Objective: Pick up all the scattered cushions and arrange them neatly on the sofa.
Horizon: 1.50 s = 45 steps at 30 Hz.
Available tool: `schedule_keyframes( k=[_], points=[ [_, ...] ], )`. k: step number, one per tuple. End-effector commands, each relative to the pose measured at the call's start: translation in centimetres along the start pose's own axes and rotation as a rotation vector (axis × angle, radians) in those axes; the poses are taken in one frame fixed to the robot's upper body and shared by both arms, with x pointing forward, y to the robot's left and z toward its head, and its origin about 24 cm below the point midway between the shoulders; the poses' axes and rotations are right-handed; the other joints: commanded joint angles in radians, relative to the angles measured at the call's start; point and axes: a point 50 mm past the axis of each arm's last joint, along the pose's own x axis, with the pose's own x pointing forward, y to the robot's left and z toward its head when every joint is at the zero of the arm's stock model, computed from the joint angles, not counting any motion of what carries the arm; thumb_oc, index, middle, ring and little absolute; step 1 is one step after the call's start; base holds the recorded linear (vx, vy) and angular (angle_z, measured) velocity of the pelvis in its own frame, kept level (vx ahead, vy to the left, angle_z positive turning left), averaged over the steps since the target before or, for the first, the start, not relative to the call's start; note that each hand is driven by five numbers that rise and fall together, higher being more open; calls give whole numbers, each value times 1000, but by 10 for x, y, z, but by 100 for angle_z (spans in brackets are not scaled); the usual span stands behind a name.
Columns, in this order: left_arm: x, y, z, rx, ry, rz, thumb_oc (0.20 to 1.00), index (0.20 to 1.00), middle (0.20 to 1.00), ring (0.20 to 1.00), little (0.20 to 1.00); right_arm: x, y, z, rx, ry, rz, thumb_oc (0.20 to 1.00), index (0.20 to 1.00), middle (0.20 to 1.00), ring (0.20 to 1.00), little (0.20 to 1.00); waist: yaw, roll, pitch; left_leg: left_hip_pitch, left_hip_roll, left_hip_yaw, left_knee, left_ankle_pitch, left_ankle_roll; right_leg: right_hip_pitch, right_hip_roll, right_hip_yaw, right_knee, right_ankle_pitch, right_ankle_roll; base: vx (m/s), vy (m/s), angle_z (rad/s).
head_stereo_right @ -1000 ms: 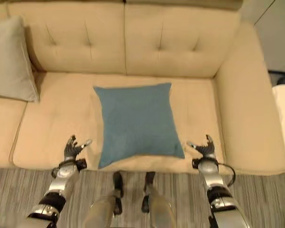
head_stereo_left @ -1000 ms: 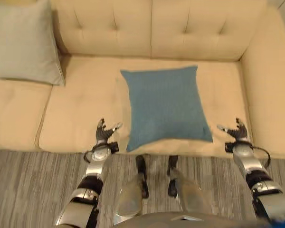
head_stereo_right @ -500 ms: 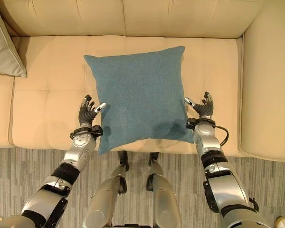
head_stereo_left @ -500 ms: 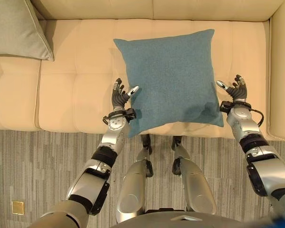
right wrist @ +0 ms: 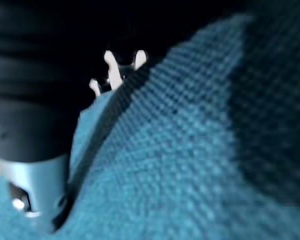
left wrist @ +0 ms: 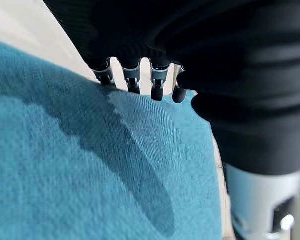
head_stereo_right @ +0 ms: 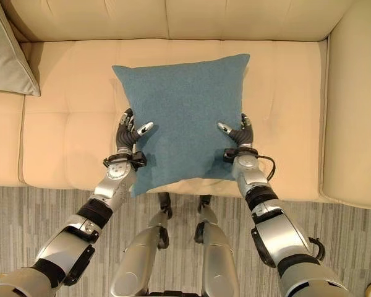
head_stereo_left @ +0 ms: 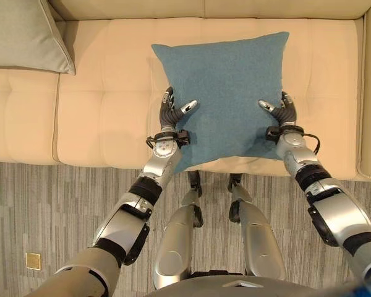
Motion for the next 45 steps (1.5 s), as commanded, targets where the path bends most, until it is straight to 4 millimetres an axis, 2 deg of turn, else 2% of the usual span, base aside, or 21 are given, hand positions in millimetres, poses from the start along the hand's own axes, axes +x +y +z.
schedule_keyframes(
  k=[1, 2, 3, 4, 6, 9, 10, 11, 12, 13, 18, 24, 26, 27, 35, 40, 45],
  points=[
    [-4, -16, -4, -38, 0, -25, 1000, 1000, 1000, 1000, 1000, -9, 36, -5, -40, -17, 117, 1000, 1000, 1000, 1000, 1000, -2, -8, -24, -41, 23, -52, 50, -39, -98, -13, -49, 46, 109, -143, 127, 73, -13, 4],
    [-4, -16, -4, -37, 0, -25, 1000, 1000, 1000, 1000, 1000, -10, 36, -5, -40, -17, 117, 1000, 1000, 1000, 1000, 1000, -2, -8, -24, -40, 23, -52, 50, -39, -98, -12, -49, 46, 109, -143, 127, -103, 4, 5],
    [-5, -17, -7, -33, 12, -20, 1000, 1000, 1000, 1000, 1000, -15, 47, -10, -44, -11, 145, 1000, 1000, 1000, 1000, 1000, -4, -7, -17, -50, 24, -45, 52, -14, -90, -18, -51, 40, 102, -117, 118, -100, 25, 3],
    [-8, -17, -16, -12, 45, -18, 1000, 1000, 1000, 1000, 1000, -24, 62, -16, -4, -1, 182, 1000, 1000, 1000, 1000, 1000, -9, -3, -17, -38, 24, -43, 45, -12, -90, -9, -49, 46, 97, -115, 118, -100, 26, -3],
    [-10, -15, -25, 7, 86, -16, 1000, 1000, 1000, 1000, 1000, -27, 68, -16, 25, -6, 196, 1000, 1000, 1000, 1000, 1000, -13, 0, -18, -23, 25, -43, 36, -9, -90, 5, -47, 48, 89, -113, 118, 12, 20, -10],
    [-27, -11, -56, 29, 211, -21, 1000, 1000, 1000, 1000, 1000, -33, 74, -10, 77, -42, 222, 1000, 1000, 1000, 1000, 1000, -18, 1, -26, 11, 26, -42, 25, -10, -91, 40, -45, 49, 76, -114, 117, 19, 16, -6],
    [-36, -10, -72, 47, 273, -26, 1000, 1000, 1000, 1000, 1000, -35, 74, -9, 96, -52, 225, 755, 755, 755, 755, 755, -21, -2, -29, 24, 28, -40, 23, -12, -91, 56, -44, 50, 69, -115, 116, 0, 0, 0],
    [-40, -10, -78, 53, 300, -28, 878, 878, 878, 878, 878, -36, 74, -9, 103, -56, 225, 260, 260, 260, 260, 260, -23, -6, -32, 31, 29, -40, 21, -13, -92, 64, -43, 50, 64, -114, 116, 0, 0, 0],
    [-45, -11, -86, 49, 340, -38, 476, 476, 476, 476, 476, -37, 71, -8, 109, -70, 223, 200, 200, 200, 200, 200, -29, -12, -34, 45, 31, -38, 20, -16, -91, 82, -40, 50, 55, -113, 116, 0, 0, 0],
    [-47, -10, -88, 44, 347, -35, 200, 200, 200, 200, 200, -38, 69, -7, 112, -80, 220, 200, 200, 200, 200, 200, -32, -16, -37, 52, 31, -36, 19, -17, -92, 92, -39, 52, 46, -111, 116, 0, 0, 0],
    [-53, -2, -89, -8, 346, -16, 200, 200, 200, 200, 200, -45, 50, -14, 165, -93, 178, 200, 200, 200, 200, 200, -45, -32, -72, 97, 39, -26, 18, -32, -91, 146, -31, 60, 10, -104, 119, 44, -3, 1],
    [-61, 10, -79, -159, 300, 42, 200, 200, 200, 200, 200, -64, 23, -40, 162, -60, 141, 200, 200, 200, 200, 200, -63, -53, -145, 185, 43, -8, 17, -67, -84, 249, -18, 69, -36, -105, 123, 76, -2, -14],
    [-62, 11, -78, -173, 294, 47, 200, 200, 200, 200, 200, -65, 21, -43, 160, -55, 137, 200, 200, 200, 200, 200, -65, -55, -151, 192, 42, -7, 19, -70, -84, 255, -15, 70, -39, -106, 123, 62, -3, -13],
    [-68, 9, -78, -213, 291, 47, 200, 200, 200, 200, 200, -70, 19, -50, 158, -35, 131, 200, 200, 200, 200, 200, -67, -57, -165, 208, 42, -2, 21, -78, -81, 277, -12, 72, -53, -107, 123, 73, 1, -9],
    [-73, 2, -63, -269, 228, -8, 200, 200, 200, 200, 200, -79, 17, -50, 158, -55, 142, 200, 200, 200, 200, 200, -75, -58, -205, 244, 41, 1, 3, -82, -78, 317, -8, 76, -73, -116, 125, 54, -3, -2],
    [-78, -1, -50, -275, 162, -58, 200, 200, 200, 200, 200, -88, 8, -46, 162, -107, 118, 200, 200, 200, 200, 200, -89, -54, -247, 309, 46, 3, -20, -87, -82, 374, 0, 77, -73, -140, 125, 93, -25, 1],
    [-83, 1, -44, -273, 127, -76, 200, 200, 200, 200, 200, -97, -1, -43, 137, -149, 100, 200, 200, 200, 200, 200, -103, -66, -265, 327, 63, 8, 69, -120, -95, 424, 14, 88, -60, -172, 109, 52, -65, 2]
  ],
)
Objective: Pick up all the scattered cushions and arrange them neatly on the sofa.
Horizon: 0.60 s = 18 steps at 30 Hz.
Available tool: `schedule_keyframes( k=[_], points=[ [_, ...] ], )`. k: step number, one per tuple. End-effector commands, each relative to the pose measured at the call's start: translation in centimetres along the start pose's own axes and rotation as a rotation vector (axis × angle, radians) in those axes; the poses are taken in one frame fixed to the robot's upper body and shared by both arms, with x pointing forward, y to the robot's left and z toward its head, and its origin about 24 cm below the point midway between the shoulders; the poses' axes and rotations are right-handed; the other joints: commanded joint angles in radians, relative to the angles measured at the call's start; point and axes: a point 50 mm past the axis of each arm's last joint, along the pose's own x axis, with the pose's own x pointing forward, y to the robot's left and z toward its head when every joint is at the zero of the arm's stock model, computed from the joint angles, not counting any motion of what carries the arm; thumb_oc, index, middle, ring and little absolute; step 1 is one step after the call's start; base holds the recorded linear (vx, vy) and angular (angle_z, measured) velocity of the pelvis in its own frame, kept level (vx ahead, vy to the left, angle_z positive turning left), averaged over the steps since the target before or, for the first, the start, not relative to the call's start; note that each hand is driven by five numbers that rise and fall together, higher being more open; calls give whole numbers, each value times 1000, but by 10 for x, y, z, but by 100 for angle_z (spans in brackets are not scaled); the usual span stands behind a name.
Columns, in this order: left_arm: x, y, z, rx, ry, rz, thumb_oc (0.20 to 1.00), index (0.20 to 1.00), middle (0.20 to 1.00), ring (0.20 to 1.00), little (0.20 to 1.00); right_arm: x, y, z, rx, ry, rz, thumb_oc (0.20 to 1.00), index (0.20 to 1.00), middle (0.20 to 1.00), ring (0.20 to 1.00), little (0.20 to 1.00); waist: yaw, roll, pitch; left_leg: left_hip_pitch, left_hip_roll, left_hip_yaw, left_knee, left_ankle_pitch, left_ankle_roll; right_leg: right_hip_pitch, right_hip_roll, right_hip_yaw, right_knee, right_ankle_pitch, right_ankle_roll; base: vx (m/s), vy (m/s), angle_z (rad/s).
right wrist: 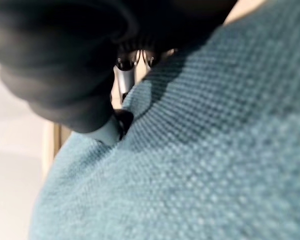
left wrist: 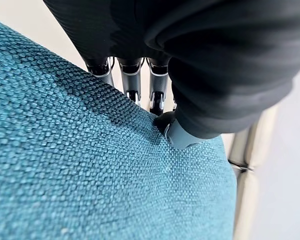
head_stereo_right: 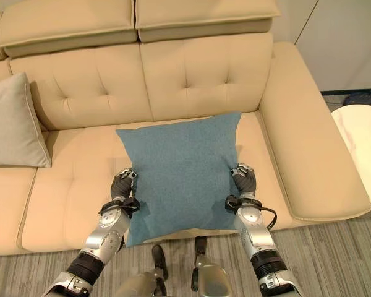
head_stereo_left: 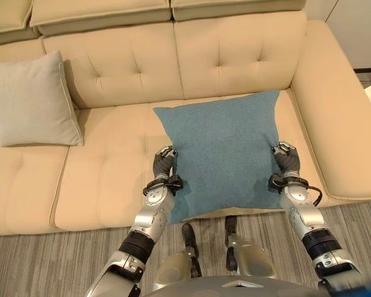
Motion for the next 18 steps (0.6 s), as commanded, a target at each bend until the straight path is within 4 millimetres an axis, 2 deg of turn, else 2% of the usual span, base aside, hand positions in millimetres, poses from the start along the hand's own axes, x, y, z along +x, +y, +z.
schedule_keyframes(
  k=[1, 2, 3, 5, 6, 8, 10, 12, 13, 15, 18],
  points=[
    [-6, -44, 26, -43, -159, -226, 200, 200, 200, 200, 200, -7, 27, 32, 31, -207, 127, 200, 200, 200, 200, 200, -9, -59, -77, -50, 55, -33, 209, -105, -74, 56, -37, 37, 103, -186, 87, 25, -90, -1],
    [-7, -44, 29, -39, -174, -233, 200, 200, 200, 200, 200, -11, 22, 32, 15, -217, 114, 200, 200, 200, 200, 200, -9, -73, -78, -78, 61, -40, 299, -126, -77, 84, -45, 29, 99, -194, 81, 56, -56, 2],
    [-8, -44, 28, -32, -177, -237, 200, 200, 200, 200, 200, -13, 20, 31, -2, -220, 109, 200, 200, 200, 200, 200, -8, -76, -77, -84, 56, -48, 314, -134, -74, 98, -48, 24, 97, -196, 82, 59, -35, 5],
    [-8, -45, 28, -31, -178, -238, 200, 200, 200, 200, 200, -13, 19, 33, -10, -229, 107, 200, 200, 200, 200, 200, -7, -77, -79, -86, 45, -52, 300, -136, -69, 102, -49, 22, 97, -197, 85, 64, 30, 1],
    [-9, -45, 27, -19, -175, -243, 200, 200, 200, 200, 200, -13, 19, 33, -18, -229, 108, 200, 200, 200, 200, 200, -3, -80, -89, -104, 21, -60, 266, -127, -59, 105, -50, 21, 96, -194, 91, 123, 82, -6],
    [-9, -45, 28, -10, -178, -240, 200, 200, 200, 200, 200, -12, 20, 34, -35, -233, 99, 200, 200, 200, 200, 200, 22, -88, -85, -198, -8, -87, 268, -94, -55, 113, -38, 40, 108, -207, 86, 112, 94, 14],
    [-10, -40, 26, -7, -173, -229, 200, 200, 200, 200, 200, -13, 24, 35, -48, -239, 121, 200, 200, 200, 200, 200, 33, -82, -96, -157, -9, -94, 225, -97, -46, 119, -25, 54, 121, -220, 89, 193, 122, -37],
    [-13, -31, 23, 16, -166, -215, 200, 200, 200, 200, 200, -14, 32, 35, -59, -236, 152, 200, 200, 200, 200, 200, 50, -89, -105, -99, -21, -92, 193, -111, -22, 132, -34, 77, 169, -242, 104, 288, 200, -82],
    [-13, -31, 23, 16, -166, -215, 200, 200, 200, 200, 200, -14, 32, 34, -59, -236, 152, 200, 200, 200, 200, 200, 52, -90, -104, -96, -21, -90, 191, -111, -22, 133, -34, 79, 170, -243, 104, 215, 224, -58],
    [-14, -26, 26, 33, -176, -208, 200, 200, 200, 200, 200, -15, 39, 36, -70, -241, 182, 200, 200, 200, 200, 200, 74, -86, -109, -47, -30, -65, 158, -122, 5, 112, -57, 82, 260, -246, 133, 164, 198, -54],
    [-14, -25, 30, 71, -195, -217, 200, 200, 200, 200, 200, -15, 47, 40, -59, -261, 209, 200, 200, 200, 200, 200, 72, -72, -98, -4, -36, -45, 127, -127, 31, 51, -84, 75, 426, -232, 173, 117, 181, -37]
  ],
)
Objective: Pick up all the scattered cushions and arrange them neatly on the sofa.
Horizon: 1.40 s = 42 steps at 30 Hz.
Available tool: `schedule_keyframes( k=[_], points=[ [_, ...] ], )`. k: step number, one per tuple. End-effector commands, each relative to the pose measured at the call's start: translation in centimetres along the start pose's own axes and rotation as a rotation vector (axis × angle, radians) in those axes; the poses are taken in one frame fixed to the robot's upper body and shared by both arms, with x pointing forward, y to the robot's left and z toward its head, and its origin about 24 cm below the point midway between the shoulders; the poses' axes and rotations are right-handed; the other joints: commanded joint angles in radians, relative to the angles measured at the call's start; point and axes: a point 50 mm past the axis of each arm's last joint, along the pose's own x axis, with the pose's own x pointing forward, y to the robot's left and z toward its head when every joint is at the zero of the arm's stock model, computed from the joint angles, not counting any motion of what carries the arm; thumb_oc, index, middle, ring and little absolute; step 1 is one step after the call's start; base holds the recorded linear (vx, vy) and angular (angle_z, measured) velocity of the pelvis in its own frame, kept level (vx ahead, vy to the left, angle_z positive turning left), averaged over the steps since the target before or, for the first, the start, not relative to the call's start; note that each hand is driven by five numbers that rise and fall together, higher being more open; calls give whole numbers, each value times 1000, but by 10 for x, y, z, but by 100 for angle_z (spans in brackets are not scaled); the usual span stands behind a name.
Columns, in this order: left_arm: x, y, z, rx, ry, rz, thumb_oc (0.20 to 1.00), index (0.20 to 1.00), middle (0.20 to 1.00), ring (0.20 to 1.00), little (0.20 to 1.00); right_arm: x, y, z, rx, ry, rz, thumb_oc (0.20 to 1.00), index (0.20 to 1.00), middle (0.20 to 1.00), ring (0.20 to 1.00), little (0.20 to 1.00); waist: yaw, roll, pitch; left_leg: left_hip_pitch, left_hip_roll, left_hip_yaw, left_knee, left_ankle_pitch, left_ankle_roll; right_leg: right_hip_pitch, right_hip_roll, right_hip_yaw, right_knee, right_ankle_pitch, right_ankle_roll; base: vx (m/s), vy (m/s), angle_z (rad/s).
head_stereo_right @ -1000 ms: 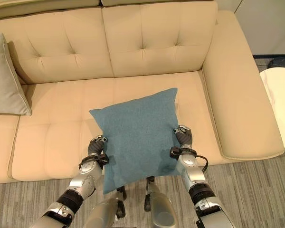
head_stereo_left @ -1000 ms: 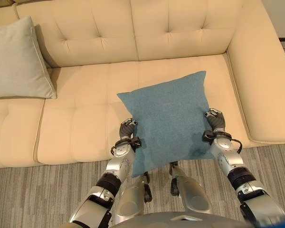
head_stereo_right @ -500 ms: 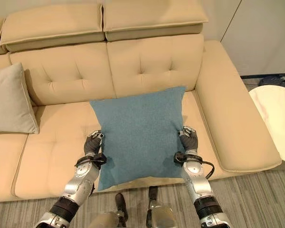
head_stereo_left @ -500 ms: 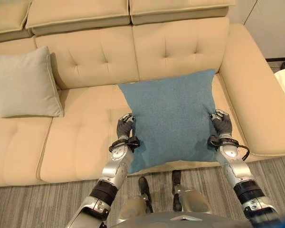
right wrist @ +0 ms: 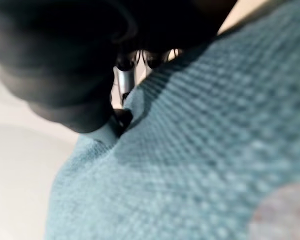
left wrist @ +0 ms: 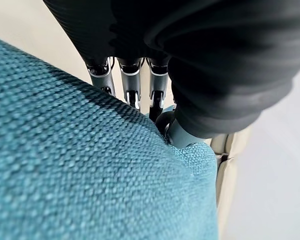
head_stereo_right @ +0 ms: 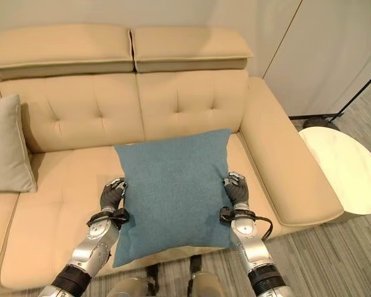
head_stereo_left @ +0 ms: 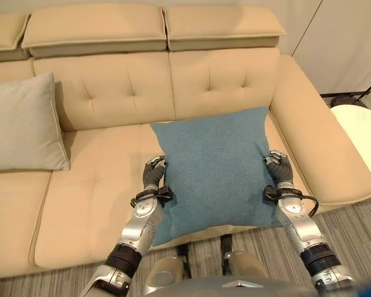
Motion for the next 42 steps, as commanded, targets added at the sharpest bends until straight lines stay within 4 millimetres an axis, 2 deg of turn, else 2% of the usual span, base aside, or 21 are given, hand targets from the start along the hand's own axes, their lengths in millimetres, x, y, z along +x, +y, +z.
schedule_keyframes(
  k=[1, 4, 7, 9, 12, 14, 17, 21, 25, 26, 28, 29, 30, 31, 32, 33, 34, 37, 38, 39, 42],
  points=[
    [-4, -58, 45, -23, -238, -262, 200, 200, 200, 200, 200, 9, 27, 61, 49, -289, 134, 200, 200, 200, 200, 200, 7, 41, -40, 6, 44, -45, 57, -71, -53, 39, 20, -40, 219, -92, 59, 157, 164, -2],
    [-4, -58, 46, -26, -251, -268, 200, 200, 200, 200, 200, 9, 29, 64, 48, -299, 142, 200, 200, 200, 200, 200, 3, 47, -38, 34, 34, -50, 41, -82, -49, 13, 3, -56, 155, -91, 46, 114, 45, 7],
    [-4, -63, 50, -29, -273, -280, 200, 200, 200, 200, 200, 10, 28, 69, 35, -323, 144, 200, 200, 200, 200, 200, -17, 45, -28, 54, 19, -72, 27, -91, -54, -31, 12, -31, 26, -36, 47, 117, -33, -9],
    [-3, -67, 52, -37, -278, -296, 200, 200, 200, 200, 200, 10, 26, 68, 30, -321, 135, 200, 200, 200, 200, 200, -21, 33, -33, 53, 7, -80, 36, -99, -60, 1, 5, -33, -41, -25, 46, 90, -70, 27],
    [-1, -77, 60, -25, -314, -318, 200, 200, 200, 200, 200, 14, 19, 71, -3, -339, 113, 200, 200, 200, 200, 200, -27, 35, -55, 48, 14, -90, 47, -112, -80, 50, 14, -53, -105, -18, 35, 155, -132, 61],
    [-1, -77, 60, -26, -314, -318, 200, 200, 200, 200, 200, 14, 19, 71, -3, -339, 113, 200, 200, 200, 200, 200, -27, 36, -55, 48, 14, -91, 47, -112, -81, 51, 14, -54, -106, -18, 35, 97, -89, 23],
    [5, -89, 77, 12, -374, -330, 200, 200, 200, 200, 200, 23, 17, 88, -110, -404, 108, 200, 200, 200, 200, 200, -32, 41, -53, 32, 32, -99, 38, -105, -101, 66, 28, -73, -152, -23, 23, 57, -113, 15],
    [11, -103, 94, 14, -433, -340, 200, 200, 200, 200, 200, 34, 23, 105, -139, -456, 88, 200, 200, 200, 200, 200, -32, 42, -12, -40, 43, -109, 53, -90, -110, 12, 31, -74, -150, -16, 16, -111, -74, 9],
    [22, -118, 130, 43, -552, -327, 200, 200, 200, 200, 200, 50, 37, 139, -131, -542, 83, 200, 200, 200, 200, 200, -29, 41, 26, -188, 51, -126, 89, -62, -119, -122, 32, -66, -128, 4, 8, -179, -73, 12],
    [26, -120, 146, 62, -603, -315, 200, 200, 200, 200, 200, 57, 38, 157, -137, -588, 68, 200, 200, 200, 200, 200, -23, 42, 35, -240, 54, -130, 98, -47, -124, -170, 30, -67, -121, 16, 6, -109, -64, 13],
    [30, -121, 159, 75, -642, -303, 200, 200, 200, 200, 200, 63, 38, 177, -157, -639, 46, 200, 200, 200, 200, 200, -18, 45, 33, -282, 56, -135, 104, -41, -127, -214, 32, -70, -113, 21, 6, -58, -48, 0],
    [30, -121, 159, 74, -643, -303, 200, 200, 200, 200, 200, 63, 38, 177, -157, -640, 46, 200, 200, 200, 200, 200, -19, 45, 32, -284, 56, -135, 105, -41, -127, -216, 32, -70, -113, 21, 6, -66, -35, 0],
    [33, -126, 178, 100, -697, -296, 200, 200, 200, 200, 200, 68, 41, 200, -190, -706, 20, 200, 200, 200, 200, 200, -14, 47, 35, -320, 56, -144, 100, -23, -129, -250, 34, -69, -114, 29, 7, -71, -25, 8],
    [34, -129, 187, 109, -729, -287, 200, 200, 200, 200, 200, 70, 43, 213, -200, -741, 2, 200, 200, 200, 200, 200, -12, 49, 36, -333, 56, -145, 92, -15, -131, -268, 36, -73, -114, 35, 9, -89, -51, 7],
    [32, -138, 213, 117, -811, -289, 200, 200, 200, 200, 200, 72, 44, 239, -233, -811, -34, 200, 200, 200, 200, 200, -8, 52, 32, -363, 58, -153, 73, 4, -135, -306, 37, -76, -115, 38, 12, -36, -38, 5],
    [27, -145, 229, 110, -869, -291, 200, 200, 200, 200, 200, 71, 46, 254, -235, -857, -52, 200, 200, 200, 200, 200, -5, 55, 33, -375, 58, -158, 59, 15, -139, -320, 38, -76, -117, 39, 13, -20, -31, 4],
    [27, -145, 230, 110, -870, -291, 200, 200, 200, 200, 200, 71, 47, 254, -235, -858, -53, 200, 200, 200, 200, 200, -6, 55, 34, -375, 58, -158, 59, 16, -139, -321, 37, -76, -116, 39, 13, 5, -20, 5],
    [22, -154, 258, 143, -967, -273, 200, 200, 200, 200, 200, 67, 46, 282, -225, -945, -99, 200, 200, 200, 200, 200, -6, 61, 31, -394, 56, -165, 30, 35, -148, -351, 40, -74, -119, 41, 15, 4, -5, 1],
    [17, -161, 276, 172, -1029, -264, 200, 200, 200, 200, 200, 65, 49, 297, -236, -991, -114, 200, 200, 200, 200, 200, -4, 65, 29, -403, 55, -169, 5, 51, -155, -365, 41, -77, -128, 47, 18, 21, -25, 4],
    [17, -162, 277, 172, -1030, -264, 200, 200, 200, 200, 200, 65, 49, 298, -235, -992, -115, 200, 200, 200, 200, 200, -5, 65, 30, -403, 55, -169, 4, 52, -155, -365, 41, -77, -128, 47, 18, 15, -19, 7],
    [8, -169, 306, 239, -1145, -225, 200, 200, 200, 200, 200, 58, 48, 321, -256, -1084, -177, 200, 200, 200, 200, 200, -5, 73, 21, -420, 53, -171, -42, 79, -165, -387, 43, -84, -161, 69, 29, 23, -12, 8]
  ],
)
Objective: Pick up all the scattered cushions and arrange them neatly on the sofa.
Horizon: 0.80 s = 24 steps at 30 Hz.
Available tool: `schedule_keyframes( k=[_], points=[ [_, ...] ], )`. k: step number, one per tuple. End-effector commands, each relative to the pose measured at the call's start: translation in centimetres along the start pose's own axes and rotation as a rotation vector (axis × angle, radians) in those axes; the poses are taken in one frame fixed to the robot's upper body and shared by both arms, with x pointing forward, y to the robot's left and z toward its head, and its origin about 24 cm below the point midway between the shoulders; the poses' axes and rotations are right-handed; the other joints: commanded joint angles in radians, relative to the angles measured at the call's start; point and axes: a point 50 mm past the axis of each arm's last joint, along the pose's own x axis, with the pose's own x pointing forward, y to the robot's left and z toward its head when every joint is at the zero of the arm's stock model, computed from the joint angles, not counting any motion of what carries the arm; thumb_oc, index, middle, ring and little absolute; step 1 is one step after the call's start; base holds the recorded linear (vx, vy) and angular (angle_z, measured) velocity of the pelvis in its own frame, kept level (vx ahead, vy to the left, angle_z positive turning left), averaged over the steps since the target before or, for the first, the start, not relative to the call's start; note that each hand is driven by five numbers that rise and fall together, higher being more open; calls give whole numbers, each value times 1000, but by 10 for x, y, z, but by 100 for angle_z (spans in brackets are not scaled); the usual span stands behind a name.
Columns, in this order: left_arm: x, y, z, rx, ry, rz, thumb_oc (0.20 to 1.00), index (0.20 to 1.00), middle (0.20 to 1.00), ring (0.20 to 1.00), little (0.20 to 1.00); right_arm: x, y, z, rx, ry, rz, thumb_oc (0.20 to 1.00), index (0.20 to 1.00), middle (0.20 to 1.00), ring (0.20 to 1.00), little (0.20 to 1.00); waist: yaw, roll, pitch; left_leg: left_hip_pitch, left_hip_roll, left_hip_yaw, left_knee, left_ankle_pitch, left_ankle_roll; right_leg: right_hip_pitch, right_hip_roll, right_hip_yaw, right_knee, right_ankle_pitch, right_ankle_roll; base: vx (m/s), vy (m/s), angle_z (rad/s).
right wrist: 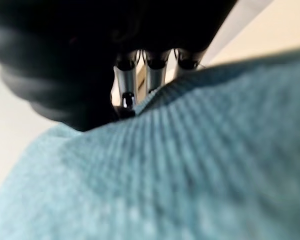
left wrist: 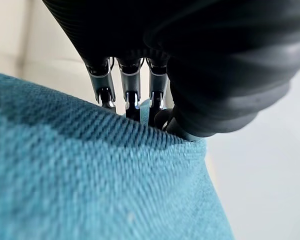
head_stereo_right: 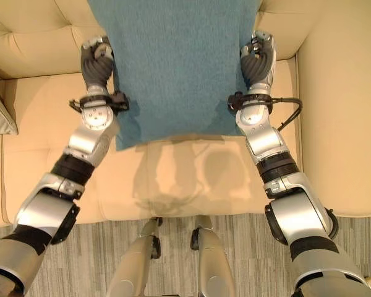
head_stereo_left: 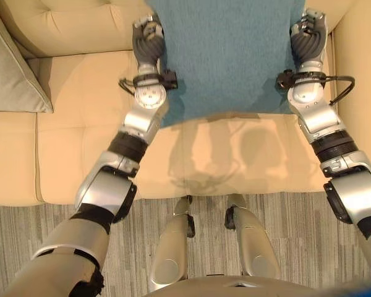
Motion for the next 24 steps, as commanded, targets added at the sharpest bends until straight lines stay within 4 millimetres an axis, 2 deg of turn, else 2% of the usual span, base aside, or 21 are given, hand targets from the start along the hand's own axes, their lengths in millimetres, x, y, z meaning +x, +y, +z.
schedule_keyframes(
  k=[1, 3, 5, 6, 10, 12, 14, 15, 16, 17, 21, 24],
  points=[
    [-1, -42, 55, -16, -303, -143, 200, 200, 200, 200, 200, 7, 21, 70, 71, -330, 12, 200, 200, 200, 200, 200, 8, -7, -132, -30, -15, 1, -6, -36, -57, -50, -28, 27, 105, -140, 147, 6, -1, 11],
    [7, -44, 70, 30, -360, -125, 200, 200, 200, 200, 200, 14, 18, 82, 24, -384, -31, 200, 200, 200, 200, 200, 9, -3, -142, -58, -15, -2, -13, -29, -61, -75, -28, 25, 99, -136, 150, -2, -8, 13],
    [13, -47, 76, 75, -377, -112, 200, 200, 200, 200, 200, 21, 18, 89, -22, -407, -46, 200, 200, 200, 200, 200, 9, -3, -145, -77, -13, -4, -14, -23, -64, -91, -27, 24, 96, -132, 152, -10, -30, 11],
    [26, -50, 84, 125, -362, -100, 200, 200, 200, 200, 200, 34, 18, 99, -99, -423, -44, 200, 200, 200, 200, 200, 8, -4, -152, -104, -11, -3, -23, -11, -71, -114, -27, 20, 80, -115, 161, -6, -38, 8],
    [37, -56, 91, 116, -316, -107, 200, 200, 200, 200, 200, 50, 14, 108, -156, -395, -58, 200, 200, 200, 200, 200, 10, -4, -155, -142, -11, -8, -26, -3, -76, -139, -27, 14, 58, -95, 168, 10, -42, 5],
    [47, -56, 101, 156, -304, -130, 200, 200, 200, 200, 200, 63, 4, 106, -211, -341, -59, 200, 200, 200, 200, 200, 13, -2, -157, -178, -12, -11, -26, 5, -79, -169, -28, 14, 47, -82, 172, 29, -47, 3],
    [54, -52, 111, 178, -305, -162, 200, 200, 200, 200, 200, 67, -2, 106, -213, -317, -46, 200, 200, 200, 200, 200, 10, 3, -157, -206, -12, -14, -26, 11, -81, -192, -26, 14, 38, -72, 176, 23, -24, 6],
    [54, -53, 110, 171, -293, -177, 489, 489, 489, 489, 489, 67, -2, 103, -224, -310, -28, 200, 200, 200, 200, 200, 10, 4, -159, -211, -13, -14, -26, 11, -80, -199, -25, 15, 38, -70, 176, 8, 3, 5],
    [54, -52, 111, 174, -295, -190, 871, 871, 871, 871, 871, 67, -3, 102, -234, -303, -19, 313, 313, 313, 313, 313, 10, 5, -161, -214, -13, -15, -26, 12, -79, -203, -26, 16, 38, -69, 175, 0, 0, 0],
    [53, -52, 104, 174, -271, -216, 1000, 1000, 1000, 1000, 1000, 67, -2, 93, -224, -257, 4, 1000, 1000, 1000, 1000, 1000, 14, 10, -169, -216, -16, -19, -26, 13, -77, -205, -25, 17, 37, -67, 174, 0, 0, 0],
    [51, -45, 91, 192, -240, -213, 1000, 1000, 1000, 1000, 1000, 60, 3, 82, -247, -246, 40, 1000, 1000, 1000, 1000, 1000, 13, 17, -175, -205, -20, -14, -26, 9, -77, -197, -28, 21, 35, -67, 172, 4, 11, -2],
    [50, -31, 66, 196, -153, -200, 1000, 1000, 1000, 1000, 1000, 55, 5, 68, -281, -217, 68, 1000, 1000, 1000, 1000, 1000, 14, 24, -179, -189, -26, -9, -26, 5, -77, -182, -31, 28, 30, -64, 172, -3, 33, -6]
  ],
)
